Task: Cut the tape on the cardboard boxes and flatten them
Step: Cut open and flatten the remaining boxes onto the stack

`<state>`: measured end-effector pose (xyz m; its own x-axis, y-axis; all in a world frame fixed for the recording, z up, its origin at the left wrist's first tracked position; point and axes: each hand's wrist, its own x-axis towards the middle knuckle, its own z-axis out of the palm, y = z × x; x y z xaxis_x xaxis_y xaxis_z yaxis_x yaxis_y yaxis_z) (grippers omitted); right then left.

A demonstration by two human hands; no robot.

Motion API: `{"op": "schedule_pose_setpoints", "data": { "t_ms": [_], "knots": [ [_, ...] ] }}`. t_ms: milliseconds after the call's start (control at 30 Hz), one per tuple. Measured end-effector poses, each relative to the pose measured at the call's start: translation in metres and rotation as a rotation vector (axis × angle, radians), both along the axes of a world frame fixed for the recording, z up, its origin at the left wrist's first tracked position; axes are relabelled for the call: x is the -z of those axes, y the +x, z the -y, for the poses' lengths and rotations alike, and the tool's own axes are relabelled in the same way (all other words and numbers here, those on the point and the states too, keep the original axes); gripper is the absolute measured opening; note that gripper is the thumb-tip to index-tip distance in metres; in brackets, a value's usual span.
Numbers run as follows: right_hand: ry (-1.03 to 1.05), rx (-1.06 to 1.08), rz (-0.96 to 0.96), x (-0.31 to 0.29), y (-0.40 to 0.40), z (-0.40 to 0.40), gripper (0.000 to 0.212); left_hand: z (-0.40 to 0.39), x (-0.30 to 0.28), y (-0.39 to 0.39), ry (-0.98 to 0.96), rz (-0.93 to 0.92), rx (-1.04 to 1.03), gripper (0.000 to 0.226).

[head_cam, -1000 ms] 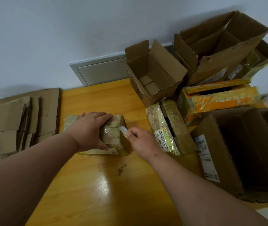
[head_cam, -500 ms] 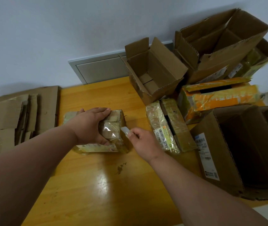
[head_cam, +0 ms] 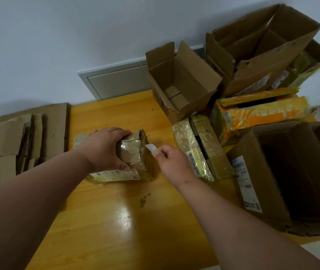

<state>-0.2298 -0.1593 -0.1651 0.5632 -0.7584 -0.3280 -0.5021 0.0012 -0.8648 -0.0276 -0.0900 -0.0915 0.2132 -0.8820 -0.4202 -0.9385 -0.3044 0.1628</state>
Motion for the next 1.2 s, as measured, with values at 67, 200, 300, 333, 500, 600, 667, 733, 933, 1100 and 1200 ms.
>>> {"op": "schedule_pose_setpoints", "data": {
  "t_ms": [67, 200, 300, 333, 500, 600, 667, 733, 933, 1100, 1200],
  "knots": [
    [-0.016, -0.012, -0.013, -0.001, 0.005, 0.001, 0.029, 0.0, -0.001, -0.001, -0.006, 0.01, -0.003, 0.117],
    [-0.035, 0.013, 0.01, 0.001, 0.005, 0.001, 0.027, 0.0, 0.0, 0.0, -0.001, 0.013, 0.005, 0.119],
    [-0.066, -0.016, 0.009, -0.002, 0.006, 0.002, 0.022, 0.0, 0.0, 0.0, 0.01, 0.026, 0.007, 0.121],
    [-0.1, -0.058, -0.019, -0.004, 0.008, 0.001, 0.022, 0.0, 0.0, 0.0, 0.015, 0.028, 0.007, 0.121],
    [-0.168, -0.116, -0.054, -0.005, 0.002, -0.004, 0.024, 0.002, 0.0, 0.001, 0.053, 0.044, 0.024, 0.125],
    [-0.037, 0.005, 0.005, -0.002, -0.007, -0.005, 0.027, 0.001, 0.0, 0.002, 0.051, 0.09, 0.006, 0.127],
    [0.047, 0.155, 0.073, -0.003, -0.009, -0.003, 0.032, 0.001, 0.001, 0.003, 0.051, 0.113, -0.02, 0.128],
    [0.1, 0.146, 0.116, -0.01, -0.005, -0.005, 0.029, 0.002, 0.002, 0.001, 0.072, 0.153, -0.033, 0.129],
    [0.215, 0.021, 0.015, -0.025, 0.025, -0.013, 0.043, 0.0, -0.002, -0.005, 0.089, 0.176, -0.248, 0.137],
    [0.19, 0.072, 0.018, -0.029, 0.041, -0.008, 0.022, -0.018, -0.01, 0.005, 0.087, 0.005, -0.41, 0.142],
    [0.302, 0.026, 0.059, -0.037, 0.054, -0.008, 0.021, -0.031, -0.014, 0.014, 0.007, -0.079, -0.459, 0.124]
  ]
}}
